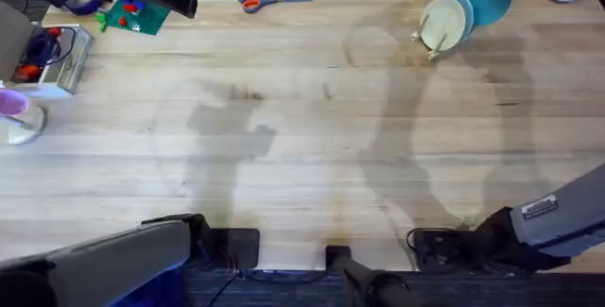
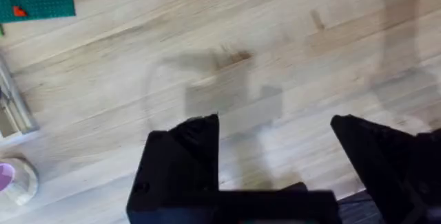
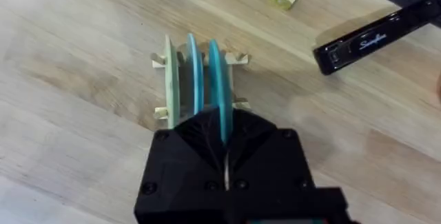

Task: Pick up the plates from the table one by one and place each into a slot on the dish rack.

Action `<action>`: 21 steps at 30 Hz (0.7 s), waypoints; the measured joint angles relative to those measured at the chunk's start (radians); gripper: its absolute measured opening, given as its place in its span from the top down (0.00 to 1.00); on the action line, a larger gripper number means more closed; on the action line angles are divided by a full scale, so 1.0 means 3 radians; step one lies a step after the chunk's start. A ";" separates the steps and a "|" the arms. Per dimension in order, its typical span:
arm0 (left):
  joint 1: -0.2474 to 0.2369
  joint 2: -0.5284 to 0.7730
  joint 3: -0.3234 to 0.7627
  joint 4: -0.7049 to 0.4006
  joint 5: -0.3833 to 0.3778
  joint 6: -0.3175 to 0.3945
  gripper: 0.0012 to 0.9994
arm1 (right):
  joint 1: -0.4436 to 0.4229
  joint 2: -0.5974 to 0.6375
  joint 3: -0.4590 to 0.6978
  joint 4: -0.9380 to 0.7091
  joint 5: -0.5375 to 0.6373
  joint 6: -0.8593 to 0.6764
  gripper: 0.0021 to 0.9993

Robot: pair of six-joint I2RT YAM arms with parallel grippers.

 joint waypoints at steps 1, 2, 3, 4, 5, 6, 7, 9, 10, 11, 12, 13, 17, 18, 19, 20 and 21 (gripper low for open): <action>0.0000 0.0000 0.0000 0.0000 0.0000 0.0000 0.01 | 0.0000 0.0014 0.0000 0.0001 0.0000 0.0000 0.97; 0.0000 0.0000 0.0000 0.0000 0.0000 0.0000 0.01 | 0.0000 0.0031 0.0000 0.0000 0.0000 0.0000 0.97; 0.0000 0.0000 0.0000 0.0000 0.0000 0.0000 0.01 | 0.0000 0.0048 0.0000 0.0000 0.0000 0.0000 0.97; 0.0000 0.0000 0.0000 0.0000 0.0000 0.0000 0.01 | 0.0000 0.0096 0.0000 0.0001 0.0000 0.0000 0.97; 0.0000 0.0000 0.0000 0.0000 0.0000 0.0000 0.01 | 0.0000 0.0111 0.0000 0.0000 0.0000 0.0000 0.97; 0.0000 0.0000 0.0000 0.0000 0.0000 0.0000 0.01 | 0.0000 0.0121 0.0000 0.0000 0.0000 0.0000 0.97; 0.0000 0.0000 0.0000 0.0000 0.0000 0.0000 0.01 | 0.0000 0.0131 0.0000 0.0000 0.0000 0.0000 0.97; 0.0000 0.0000 0.0000 0.0000 0.0000 0.0000 0.01 | 0.0000 0.0139 0.0000 0.0000 0.0000 0.0000 0.97; 0.0000 0.0000 0.0000 0.0000 0.0000 0.0000 0.01 | 0.0000 0.0139 0.0000 -0.0001 0.0000 0.0000 0.97; 0.0000 0.0000 0.0000 0.0000 0.0000 0.0000 0.01 | 0.0000 0.0139 0.0000 0.0001 0.0000 0.0000 0.97; 0.0000 0.0000 0.0000 0.0000 0.0000 0.0000 0.01 | 0.0000 0.0139 0.0000 0.0003 0.0000 0.0000 0.97; 0.0000 0.0000 0.0000 0.0000 0.0000 0.0000 0.01 | 0.0000 0.0139 0.0000 0.0001 0.0000 0.0000 0.97; 0.0000 0.0000 0.0000 0.0000 0.0000 0.0000 0.01 | 0.0000 0.0139 0.0000 0.0003 0.0000 0.0000 0.97; 0.0000 0.0000 0.0000 0.0000 0.0000 0.0000 0.01 | 0.0000 0.0139 0.0000 0.0001 0.0000 0.0000 0.97; 0.0000 0.0000 0.0000 0.0000 0.0000 0.0000 0.01 | 0.0000 0.0139 0.0000 0.0001 0.0000 0.0000 0.97; 0.0000 0.0000 0.0000 0.0000 0.0000 0.0000 0.01 | 0.0000 0.0138 -0.0001 0.0006 0.0000 0.0000 0.97; 0.0000 0.0000 0.0000 0.0000 0.0000 0.0000 0.01 | 0.0000 0.0138 -0.0001 0.0013 0.0000 0.0000 0.97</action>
